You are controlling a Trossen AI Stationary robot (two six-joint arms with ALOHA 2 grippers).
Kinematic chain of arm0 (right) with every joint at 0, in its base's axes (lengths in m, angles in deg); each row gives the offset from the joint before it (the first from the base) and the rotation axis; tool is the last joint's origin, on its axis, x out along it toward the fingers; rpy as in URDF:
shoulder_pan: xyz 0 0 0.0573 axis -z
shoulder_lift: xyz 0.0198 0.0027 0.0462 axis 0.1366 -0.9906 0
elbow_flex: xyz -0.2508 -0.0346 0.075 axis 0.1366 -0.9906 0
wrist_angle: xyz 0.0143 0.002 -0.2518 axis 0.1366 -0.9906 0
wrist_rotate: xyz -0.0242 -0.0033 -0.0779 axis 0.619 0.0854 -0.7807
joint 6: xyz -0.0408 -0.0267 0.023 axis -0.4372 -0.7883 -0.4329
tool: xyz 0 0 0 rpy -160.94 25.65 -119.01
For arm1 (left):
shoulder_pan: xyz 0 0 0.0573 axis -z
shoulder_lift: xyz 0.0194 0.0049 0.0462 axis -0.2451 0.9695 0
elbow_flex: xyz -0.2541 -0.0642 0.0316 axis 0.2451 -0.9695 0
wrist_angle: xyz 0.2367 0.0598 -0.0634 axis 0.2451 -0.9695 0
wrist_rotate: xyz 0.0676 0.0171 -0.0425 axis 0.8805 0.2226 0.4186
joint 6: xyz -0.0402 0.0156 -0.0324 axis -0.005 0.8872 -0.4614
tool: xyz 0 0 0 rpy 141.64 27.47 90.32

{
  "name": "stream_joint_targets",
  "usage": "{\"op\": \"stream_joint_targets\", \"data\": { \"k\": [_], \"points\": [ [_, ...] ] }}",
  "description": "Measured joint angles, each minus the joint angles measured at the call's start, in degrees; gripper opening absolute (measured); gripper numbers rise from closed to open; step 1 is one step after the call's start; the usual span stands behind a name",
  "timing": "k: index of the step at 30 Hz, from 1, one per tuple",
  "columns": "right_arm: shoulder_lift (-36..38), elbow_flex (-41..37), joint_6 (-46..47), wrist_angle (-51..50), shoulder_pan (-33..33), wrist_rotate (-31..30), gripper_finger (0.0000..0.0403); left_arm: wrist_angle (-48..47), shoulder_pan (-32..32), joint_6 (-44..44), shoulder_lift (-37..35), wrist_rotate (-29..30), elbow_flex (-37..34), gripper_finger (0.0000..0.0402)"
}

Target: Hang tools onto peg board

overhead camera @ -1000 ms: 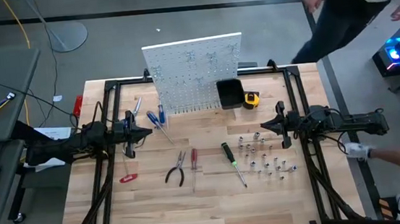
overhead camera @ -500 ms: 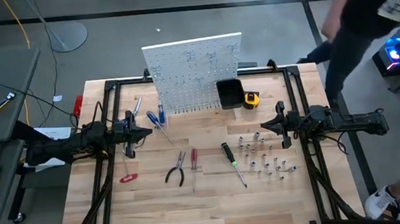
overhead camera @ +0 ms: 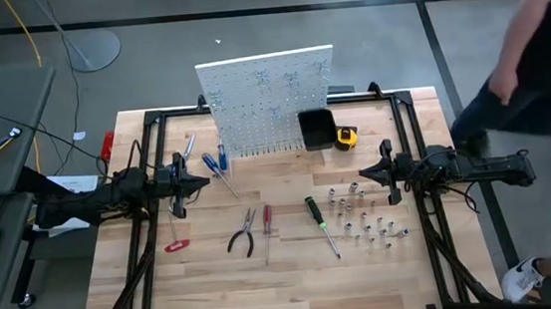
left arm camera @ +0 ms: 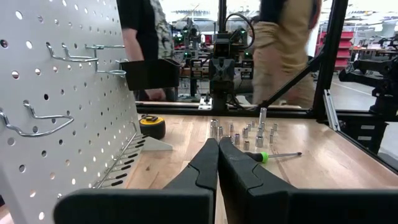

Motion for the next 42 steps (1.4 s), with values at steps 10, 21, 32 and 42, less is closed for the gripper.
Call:
{"op": "stream_joint_targets", "data": {
  "k": [10, 21, 32, 42],
  "points": [
    [-0.01, 0.02, -0.01, 0.02, 0.0, -0.02, 0.0, 0.0, 0.0, 0.02, -0.02, 0.0, 0.0, 0.0],
    [-0.02, 0.02, 0.0, 0.0, 0.0, -0.02, 0.0, 0.0, -0.02, 0.02, -0.02, 0.0, 0.0, 0.0],
    [-0.11, 0.02, 4.31, 14.15, 0.04, -4.45, 0.0, 0.0, 0.0, 0.02, 0.0, 0.0, 0.0, 0.0001],
    [-0.13, 4.49, 35.06, 56.6, 0.15, -38.97, 0.0, 0.01, 0.0, 0.01, -0.02, -0.01, 0.0, 0.0001]
  ]
}}
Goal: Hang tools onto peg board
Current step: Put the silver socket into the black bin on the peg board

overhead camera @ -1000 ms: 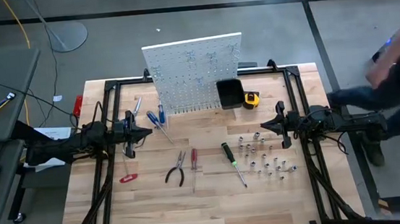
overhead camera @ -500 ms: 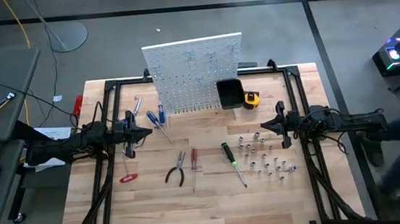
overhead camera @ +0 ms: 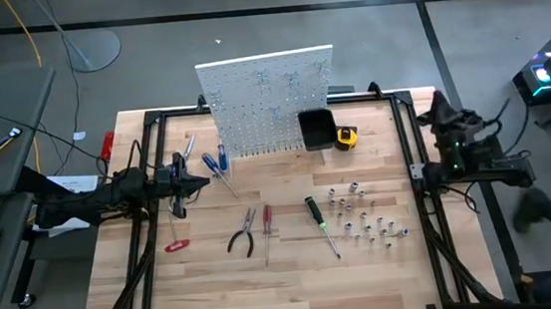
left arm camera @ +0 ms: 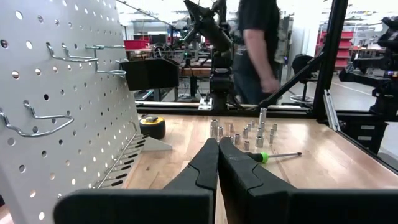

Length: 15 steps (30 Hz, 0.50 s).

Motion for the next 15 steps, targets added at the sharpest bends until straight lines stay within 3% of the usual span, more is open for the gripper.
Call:
{"op": "stream_joint_targets", "data": {
  "k": [6, 12, 15],
  "points": [
    [-7.42, 5.59, 20.46, -25.8, -0.06, 14.77, 0.0, -0.01, 0.0, 0.01, 0.02, 0.0, 0.0, 0.0001],
    [-18.68, 9.91, 25.88, -28.02, -0.17, 24.56, 0.0, 0.0, 0.0, 0.01, 0.01, 0.0, 0.0, 0.0001],
    [-24.46, 12.38, 26.86, -28.31, -0.2, 22.76, 0.0, 0.04, -0.02, 0.21, 0.01, 0.01, 0.0, 0.0001]
  ]
}}
